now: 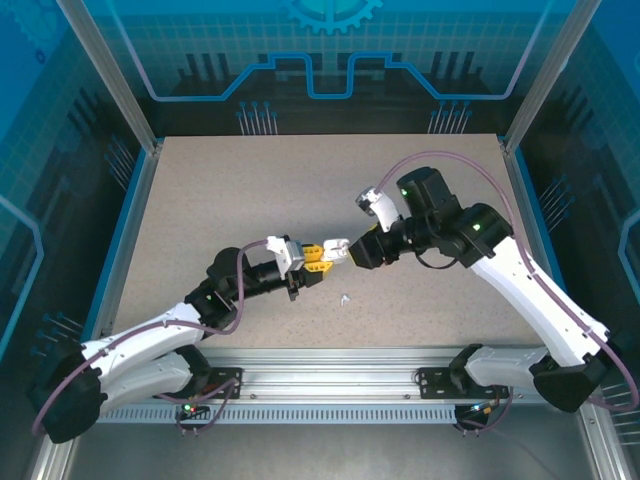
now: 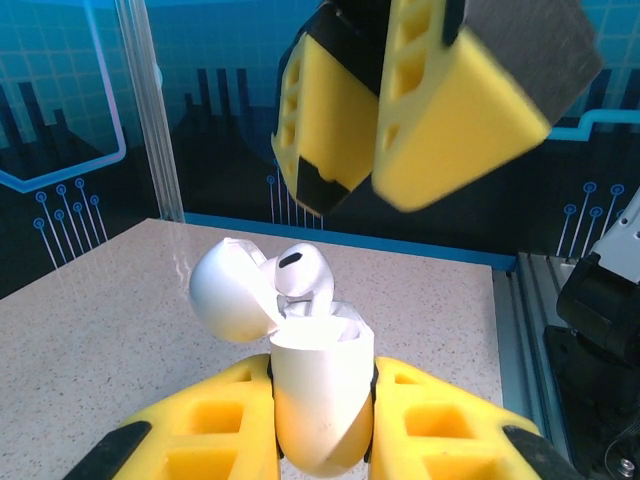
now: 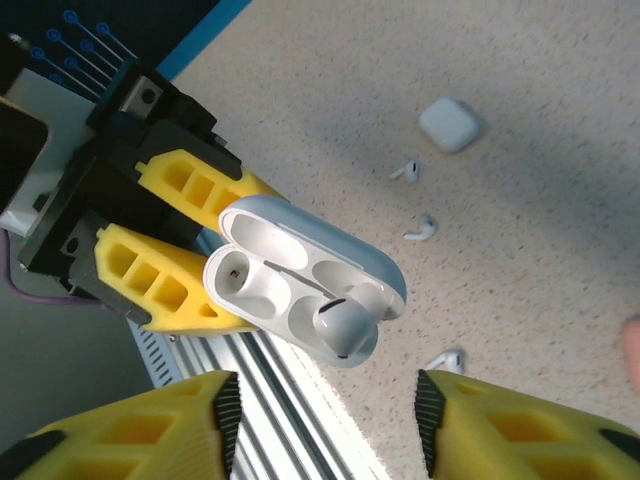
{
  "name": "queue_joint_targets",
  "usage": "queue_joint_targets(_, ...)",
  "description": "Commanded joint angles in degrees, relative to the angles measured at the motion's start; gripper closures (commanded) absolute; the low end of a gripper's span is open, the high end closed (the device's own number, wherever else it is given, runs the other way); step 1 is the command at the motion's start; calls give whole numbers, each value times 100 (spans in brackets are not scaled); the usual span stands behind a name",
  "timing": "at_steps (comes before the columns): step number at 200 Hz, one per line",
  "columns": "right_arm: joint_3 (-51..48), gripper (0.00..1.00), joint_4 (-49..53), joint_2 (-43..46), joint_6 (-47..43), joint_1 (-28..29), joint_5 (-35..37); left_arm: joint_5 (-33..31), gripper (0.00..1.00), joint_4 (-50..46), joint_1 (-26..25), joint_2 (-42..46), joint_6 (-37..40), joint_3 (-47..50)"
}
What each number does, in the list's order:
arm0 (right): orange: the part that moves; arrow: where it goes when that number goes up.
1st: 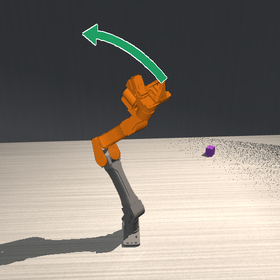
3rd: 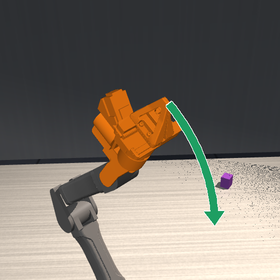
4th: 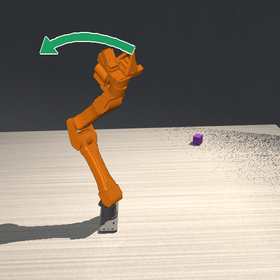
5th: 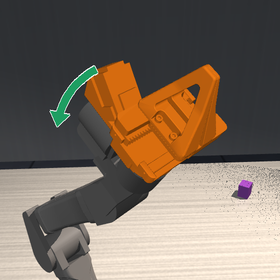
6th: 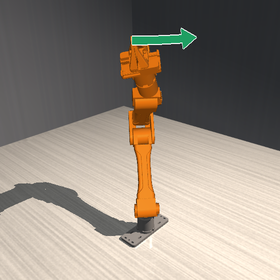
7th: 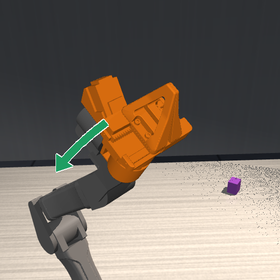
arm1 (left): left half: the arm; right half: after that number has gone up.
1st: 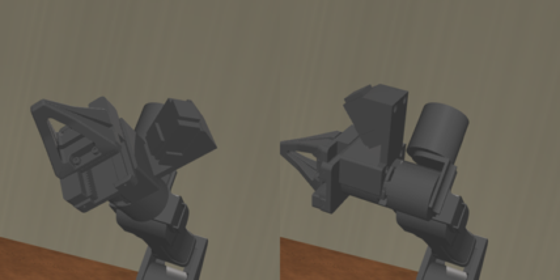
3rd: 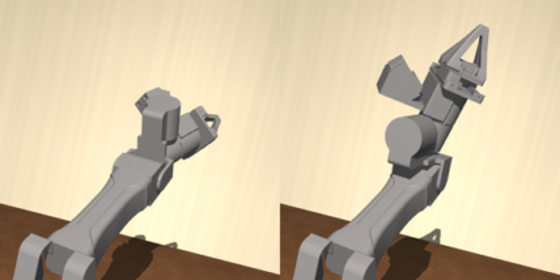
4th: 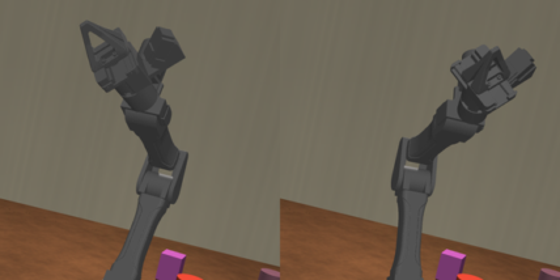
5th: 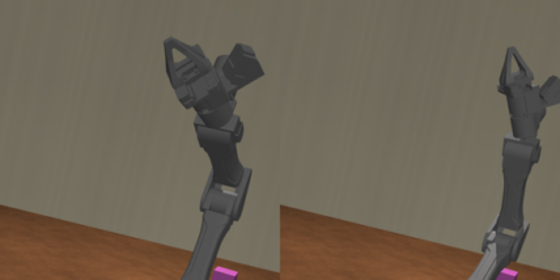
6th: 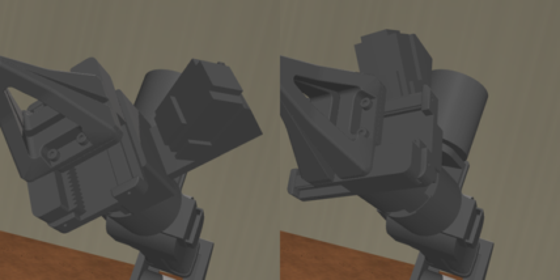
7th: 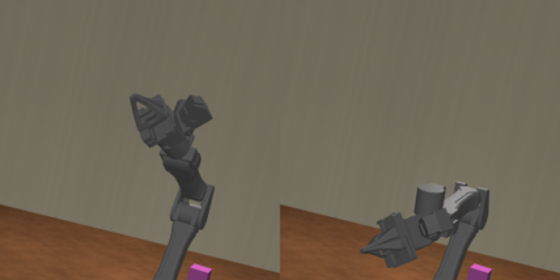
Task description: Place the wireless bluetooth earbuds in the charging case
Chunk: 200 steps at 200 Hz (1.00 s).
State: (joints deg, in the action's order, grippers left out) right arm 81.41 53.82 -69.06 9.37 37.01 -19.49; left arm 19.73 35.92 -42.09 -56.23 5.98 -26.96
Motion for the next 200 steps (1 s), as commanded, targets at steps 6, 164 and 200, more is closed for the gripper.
queue_joint_targets(6,-44,43,-204,320,363,-93,111,-282,100,663,-40,-11,-8,-28)
queue_joint_targets(164,246,43,-845,237,2575,579,1997,-2990,100,1949,-996,-885,1003,-353)
queue_joint_targets(200,169,44,-944,78,2627,612,2035,-2977,100,1931,-1047,-954,1026,-398)
